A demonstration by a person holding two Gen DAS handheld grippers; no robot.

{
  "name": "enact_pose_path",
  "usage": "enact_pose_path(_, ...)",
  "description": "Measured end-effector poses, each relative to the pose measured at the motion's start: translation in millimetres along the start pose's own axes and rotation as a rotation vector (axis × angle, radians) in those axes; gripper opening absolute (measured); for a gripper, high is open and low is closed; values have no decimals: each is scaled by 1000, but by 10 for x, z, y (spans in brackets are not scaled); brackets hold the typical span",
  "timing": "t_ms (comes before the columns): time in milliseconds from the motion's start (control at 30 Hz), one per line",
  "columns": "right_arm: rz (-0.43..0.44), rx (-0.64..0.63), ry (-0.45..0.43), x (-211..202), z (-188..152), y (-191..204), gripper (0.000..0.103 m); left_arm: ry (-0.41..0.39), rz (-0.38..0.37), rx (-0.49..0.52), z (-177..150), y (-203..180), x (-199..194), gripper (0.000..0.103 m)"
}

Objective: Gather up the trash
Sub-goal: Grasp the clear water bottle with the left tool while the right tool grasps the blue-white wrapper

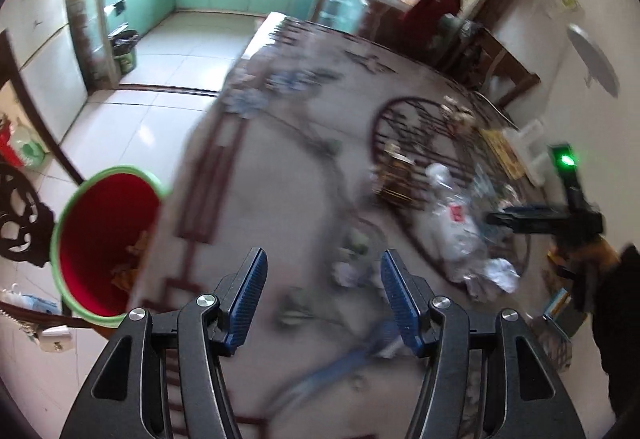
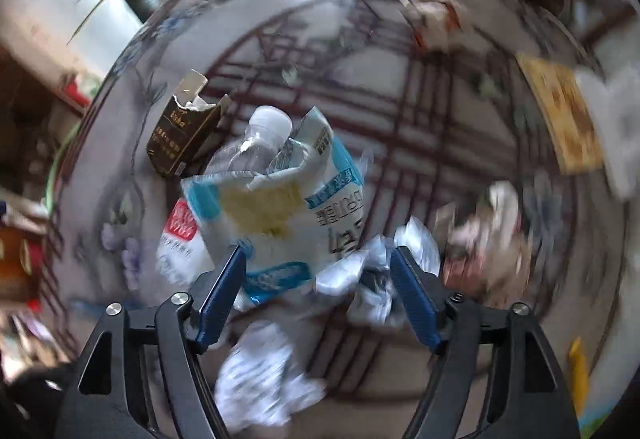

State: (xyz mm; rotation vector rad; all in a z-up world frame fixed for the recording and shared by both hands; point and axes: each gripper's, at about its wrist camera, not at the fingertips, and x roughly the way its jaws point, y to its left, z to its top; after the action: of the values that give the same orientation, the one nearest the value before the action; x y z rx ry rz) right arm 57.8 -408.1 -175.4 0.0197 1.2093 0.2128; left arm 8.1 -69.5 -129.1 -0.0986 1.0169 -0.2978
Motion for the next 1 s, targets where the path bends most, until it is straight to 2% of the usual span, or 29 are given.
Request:
enact_pose_path(33,49,3,-18,-21,12,-15,39,4,-7,16,-7,-142,34,58)
enact_pose_path(100,131,29,-19,-8,-5,-45,23,11,-15,50,-12,-401,104,58)
enact_pose_path(133,139,38,-6,28,-28,-52,12,17,-23,61,-10,-490,135,58)
enact_pose_path(167,151,48,-5,53,-56,-68,6,26,-31,74,-1,-605,188,58)
enact_pose_path(233,201,102,-50,11,-124,-151,4,43,-42,91,32,-788,292,58)
enact_pose_path(400,278,243,-228,-424,-383,-410,3,70,-75,126,175,-1166,581,58)
enact_pose_path(533,246,310,-330,-801,-631,-511,3,110,-89,143,276,-1419,939,58)
enact_pose_path(600,226,338,-346,-902,-695,-553,3,151,-97,149,310,-1538,1148,58)
enact_pose_path(667,253,375,-338,-906,-737,-613,3,183,-101,152,314,-1633,1326,58)
enact_pose_path(767,230,429,-348,-883,-742,-692,14,228,-91,161,291,-1737,1572,58)
enact_pose_path(833,238,462,-363,-873,-757,-728,29,255,-73,170,273,-1782,1706,58)
enact_pose_path(900,242,468,-367,-855,-732,-705,39,268,-67,169,251,-1780,1771,58)
enact_pose_path(1000,234,447,-357,-817,-660,-657,44,270,-89,154,224,-1765,1821,58)
